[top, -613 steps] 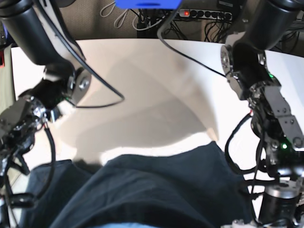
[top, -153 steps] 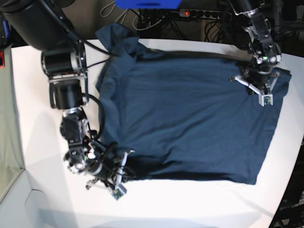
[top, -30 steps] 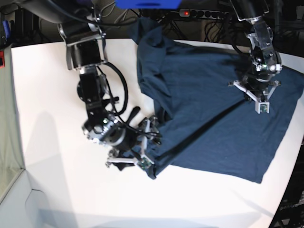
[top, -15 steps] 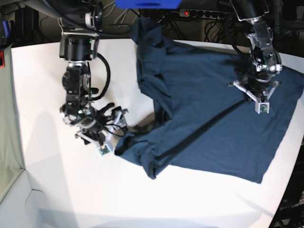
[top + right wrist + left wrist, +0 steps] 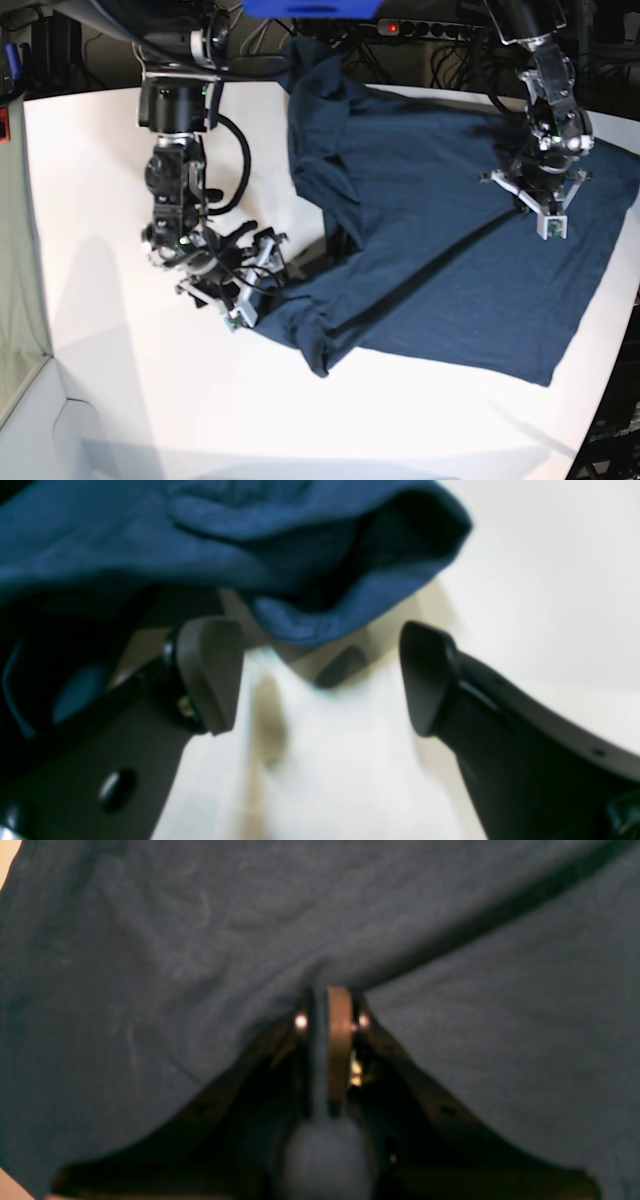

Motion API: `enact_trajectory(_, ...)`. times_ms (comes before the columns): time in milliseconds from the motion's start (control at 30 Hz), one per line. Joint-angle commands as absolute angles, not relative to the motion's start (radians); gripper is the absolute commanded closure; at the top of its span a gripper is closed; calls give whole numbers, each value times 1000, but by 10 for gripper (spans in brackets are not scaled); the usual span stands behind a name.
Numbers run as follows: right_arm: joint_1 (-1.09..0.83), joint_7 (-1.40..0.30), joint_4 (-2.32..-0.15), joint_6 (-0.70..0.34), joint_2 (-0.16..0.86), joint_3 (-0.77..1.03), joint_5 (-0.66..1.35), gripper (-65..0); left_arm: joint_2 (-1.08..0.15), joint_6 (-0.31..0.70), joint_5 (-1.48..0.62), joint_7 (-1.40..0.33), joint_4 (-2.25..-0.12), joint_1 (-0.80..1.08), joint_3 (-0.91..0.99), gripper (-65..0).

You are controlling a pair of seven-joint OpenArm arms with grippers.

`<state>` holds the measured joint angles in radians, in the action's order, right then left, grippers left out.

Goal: Layout the t-shirt on the table in an organized manner, then fold the t-shirt properly
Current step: 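Pull the grasped fabric with the right gripper away from the left gripper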

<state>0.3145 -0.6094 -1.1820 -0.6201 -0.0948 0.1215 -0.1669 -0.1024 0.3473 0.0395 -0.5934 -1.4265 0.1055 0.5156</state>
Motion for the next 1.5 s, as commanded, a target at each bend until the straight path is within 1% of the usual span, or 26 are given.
enact_trajectory(0, 357, -587, -1179, -627, -99, 122, -150, -490, -107, 346, 58, -634, -1428, 110, 516, -40)
enact_trajectory(233, 432, -585, -1047, -627, -99, 124, -134, -483, -110, 346, 58, -634, -1426, 110, 516, -40)
enact_trajectory(300, 438, -585, -1047, -627, -93, 122, -93, -454, -110, 346, 58, -634, -1426, 110, 516, -40)
enact_trajectory(367, 440, -585, -1047, -627, -91, 120, -56, -390, -110, 346, 58, -634, -1426, 110, 516, -40)
enact_trajectory(433, 453, -585, -1046, -627, -82, 120, -42, -302, -110, 346, 58, -634, -1426, 110, 516, -40)
enact_trajectory(567, 460, -585, -1036, -627, -77, 119, -44, -103, -110, 346, 58, -634, -1426, 108, 516, -40)
enact_trajectory(600, 461, -585, -1027, -622, -76, 119, -45, -42, -110, 346, 58, -634, -1426, 108, 516, -40)
enact_trajectory(633, 461, -585, -1024, -622, -70, 119, -45, 0, -110, 346, 58, -634, -1426, 108, 516, -40)
enact_trajectory(900, 492, -585, -1023, -622, 15, 120, -45, 0, -113, 346, 61, -634, -1425, 107, 516, -40)
enact_trajectory(1000, 516, -585, -1023, -622, 56, 116, -45, 0, -137, 346, 58, -633, -1402, 105, 516, -40)
enact_trajectory(1133, 555, -585, -1021, -627, 114, 113, -45, 0, -143, 346, 61, -530, -1337, 110, 516, -40)
enact_trajectory(1233, 578, -558, -1020, -627, 142, 110, -48, 0, -153, 346, 59, -510, -1316, 111, 516, -40)
enact_trajectory(1300, 579, -518, -1018, -627, 173, 82, -48, 0, -154, 346, 59, -512, -1313, 111, 518, -40)
enact_trajectory(1467, 572, -453, -1018, -627, 239, -94, -48, 0, -147, 346, 59, -512, -1325, 111, 518, -40)
